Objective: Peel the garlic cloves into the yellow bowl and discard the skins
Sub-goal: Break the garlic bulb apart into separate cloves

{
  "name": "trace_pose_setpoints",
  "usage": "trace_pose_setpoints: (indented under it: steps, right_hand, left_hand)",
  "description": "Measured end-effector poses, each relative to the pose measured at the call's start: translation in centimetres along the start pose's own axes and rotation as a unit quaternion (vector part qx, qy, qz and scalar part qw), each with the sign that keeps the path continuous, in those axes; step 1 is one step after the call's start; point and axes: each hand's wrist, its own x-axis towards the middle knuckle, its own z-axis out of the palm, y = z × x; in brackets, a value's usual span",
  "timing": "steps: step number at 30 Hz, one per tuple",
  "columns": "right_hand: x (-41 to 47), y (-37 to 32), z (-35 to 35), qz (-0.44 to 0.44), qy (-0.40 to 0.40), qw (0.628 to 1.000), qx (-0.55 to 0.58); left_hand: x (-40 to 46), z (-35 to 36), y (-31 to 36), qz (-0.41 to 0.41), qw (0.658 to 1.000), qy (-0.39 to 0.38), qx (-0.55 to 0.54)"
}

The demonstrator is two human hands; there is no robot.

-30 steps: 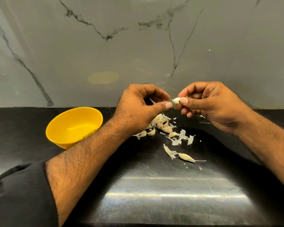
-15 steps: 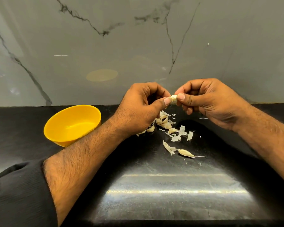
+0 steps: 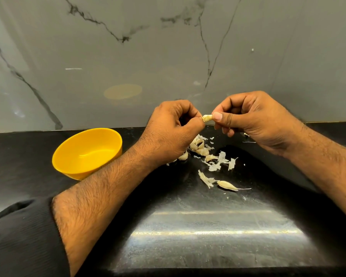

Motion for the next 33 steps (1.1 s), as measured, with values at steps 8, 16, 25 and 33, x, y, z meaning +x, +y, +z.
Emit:
trace_pose_setpoints:
  steps: [8, 16, 25, 33]
  right_hand:
    - [0.0, 0.4, 0.3, 0.068, -0.036, 0.989, 0.128]
    - [-0.2, -0.2, 0.7, 0.086, -0.076, 0.973, 0.199]
    - [-0.1, -0.4, 0.1, 0.110, -0.041, 0.973, 0.199]
    - [-0.2, -0.8, 0.5, 0.111, -0.017, 0.974, 0.195]
  left_hand:
    - [-0.1, 0.1, 0.0, -0.004, 0.998, -0.042, -0.044]
    - [0.1, 0.0, -0.3, -0.024, 0.999, -0.017, -0.023]
    - [-0.1, -0.2, -0.3, -0.020, 1.000, 0.010, 0.014]
    - [-0.2, -0.1, -0.1, -0.054, 0.990, -0.013, -0.129]
